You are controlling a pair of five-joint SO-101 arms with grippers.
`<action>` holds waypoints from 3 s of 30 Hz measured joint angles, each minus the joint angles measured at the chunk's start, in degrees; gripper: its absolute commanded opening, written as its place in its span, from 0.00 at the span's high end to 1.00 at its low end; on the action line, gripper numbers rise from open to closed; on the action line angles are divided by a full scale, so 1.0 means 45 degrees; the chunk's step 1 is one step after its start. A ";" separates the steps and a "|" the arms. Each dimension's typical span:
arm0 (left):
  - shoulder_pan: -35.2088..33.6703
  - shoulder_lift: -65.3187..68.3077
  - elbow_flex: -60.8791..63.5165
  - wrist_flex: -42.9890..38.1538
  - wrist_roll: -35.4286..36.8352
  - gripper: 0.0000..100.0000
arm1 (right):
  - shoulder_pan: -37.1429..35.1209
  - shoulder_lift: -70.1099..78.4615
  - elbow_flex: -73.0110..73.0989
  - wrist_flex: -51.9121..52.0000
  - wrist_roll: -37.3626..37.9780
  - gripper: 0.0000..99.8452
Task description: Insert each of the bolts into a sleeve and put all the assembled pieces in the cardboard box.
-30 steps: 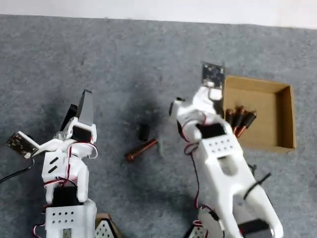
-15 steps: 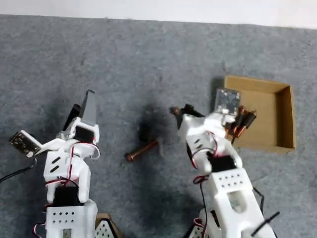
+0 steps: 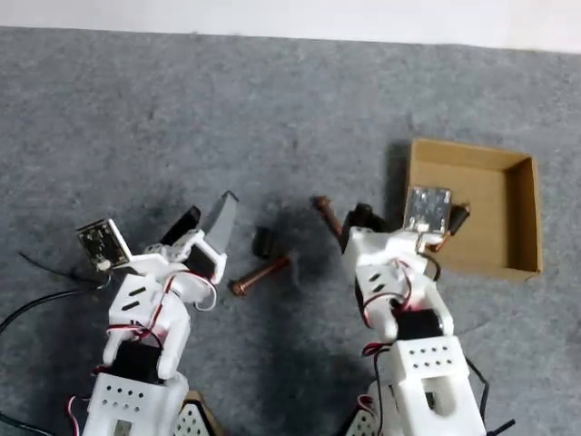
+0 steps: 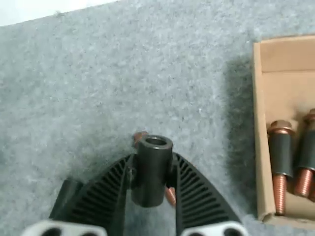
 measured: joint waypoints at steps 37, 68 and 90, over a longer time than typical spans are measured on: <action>0.1817 0.0000 -0.0332 0.2716 -0.0899 0.77 | 0.0000 -0.1563 0.1211 0.0000 0.0000 0.99; 0.1817 0.9495 -0.6173 0.5451 -0.4200 0.77 | 0.0000 -0.1563 0.1211 0.0000 0.0918 0.99; 0.2794 0.9807 -0.5158 0.4435 -1.4554 0.77 | 0.0000 -0.1602 0.1485 0.0000 0.0918 0.99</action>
